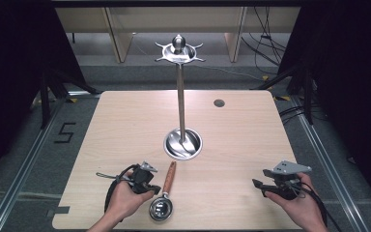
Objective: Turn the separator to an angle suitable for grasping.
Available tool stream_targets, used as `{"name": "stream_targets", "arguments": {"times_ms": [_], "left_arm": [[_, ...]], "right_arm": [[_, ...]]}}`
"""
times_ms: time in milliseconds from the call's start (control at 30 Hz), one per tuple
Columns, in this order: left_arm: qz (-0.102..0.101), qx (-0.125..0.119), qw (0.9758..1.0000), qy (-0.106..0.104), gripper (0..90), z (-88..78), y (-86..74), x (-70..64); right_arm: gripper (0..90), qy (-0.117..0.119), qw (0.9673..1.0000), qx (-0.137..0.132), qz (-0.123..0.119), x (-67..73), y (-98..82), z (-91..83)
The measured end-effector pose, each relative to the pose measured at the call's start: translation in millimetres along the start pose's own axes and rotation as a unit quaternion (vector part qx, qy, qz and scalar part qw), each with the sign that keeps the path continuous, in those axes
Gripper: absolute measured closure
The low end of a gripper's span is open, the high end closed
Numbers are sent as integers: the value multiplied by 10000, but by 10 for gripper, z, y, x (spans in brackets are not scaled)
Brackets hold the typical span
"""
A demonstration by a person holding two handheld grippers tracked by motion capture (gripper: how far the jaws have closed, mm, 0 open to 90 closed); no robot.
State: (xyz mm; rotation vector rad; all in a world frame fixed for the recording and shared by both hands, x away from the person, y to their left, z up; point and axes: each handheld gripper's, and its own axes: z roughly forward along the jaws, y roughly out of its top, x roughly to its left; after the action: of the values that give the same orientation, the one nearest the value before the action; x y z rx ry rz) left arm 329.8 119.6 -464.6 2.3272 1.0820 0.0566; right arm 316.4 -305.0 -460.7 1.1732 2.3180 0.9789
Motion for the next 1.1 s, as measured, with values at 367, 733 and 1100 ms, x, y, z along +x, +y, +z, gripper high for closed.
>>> {"name": "stream_targets", "arguments": {"times_ms": [367, 733, 1100], "left_arm": [[501, 490, 9970, -335, 892, 320, 173, -377], [281, 802, 9964, -75, 891, 305, 57, -278], [-84, 883, 9949, 477, 892, 28, -201, 130]], "right_arm": [[443, 2, 10000, 7, -34, -4, 2, -17], [443, 56, 9999, 65, 129, 27, 1, -20], [443, 43, 10000, 44, 25, 16, -3, -8]]}}
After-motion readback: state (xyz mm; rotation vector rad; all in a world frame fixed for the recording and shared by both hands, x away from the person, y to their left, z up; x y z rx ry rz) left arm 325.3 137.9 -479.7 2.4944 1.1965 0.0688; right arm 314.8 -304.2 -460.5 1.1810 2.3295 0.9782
